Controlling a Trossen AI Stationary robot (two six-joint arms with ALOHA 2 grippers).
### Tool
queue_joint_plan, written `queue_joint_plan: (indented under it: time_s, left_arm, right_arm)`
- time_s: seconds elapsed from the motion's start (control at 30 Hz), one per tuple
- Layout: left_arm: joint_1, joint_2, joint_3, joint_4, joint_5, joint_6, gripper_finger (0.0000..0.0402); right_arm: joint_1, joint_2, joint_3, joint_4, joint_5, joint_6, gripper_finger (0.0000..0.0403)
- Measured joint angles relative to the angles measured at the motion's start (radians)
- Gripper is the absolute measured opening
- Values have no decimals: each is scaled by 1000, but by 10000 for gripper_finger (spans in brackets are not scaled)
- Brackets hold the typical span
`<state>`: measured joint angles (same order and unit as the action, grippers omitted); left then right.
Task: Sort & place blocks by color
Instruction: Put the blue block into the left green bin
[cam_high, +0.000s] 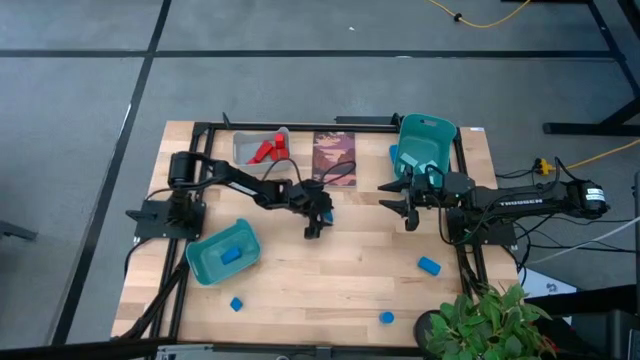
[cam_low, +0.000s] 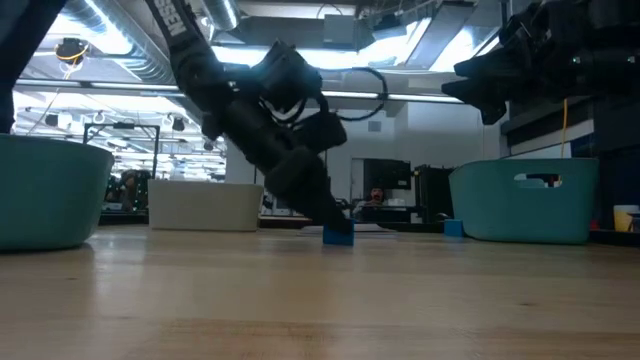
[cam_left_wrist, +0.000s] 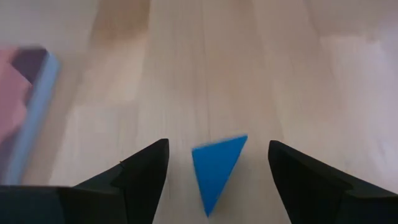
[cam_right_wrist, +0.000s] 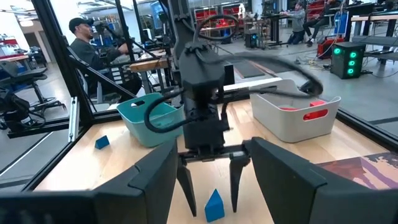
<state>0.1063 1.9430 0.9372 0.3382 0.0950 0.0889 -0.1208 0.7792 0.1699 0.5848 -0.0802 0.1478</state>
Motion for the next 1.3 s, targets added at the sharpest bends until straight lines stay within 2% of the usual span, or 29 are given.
queue_joint_plan:
  time_s: [0.37,0.97,1.1,1.3]
  left_arm:
    - [2,29,-1,17,-5,23,259]
    - [2,25,-1,12,-9,18,107]
    - [7,-43,-3,-8,-7,18,92]
    - [5,-258,-55,-8,-26,6,89]
  right_arm:
    - [0,5,0,-15,0,1,209]
    - [0,5,0,-22,0,5,209]
    - [0,5,0,-22,0,5,209]
    - [0,5,0,-23,0,5,209]
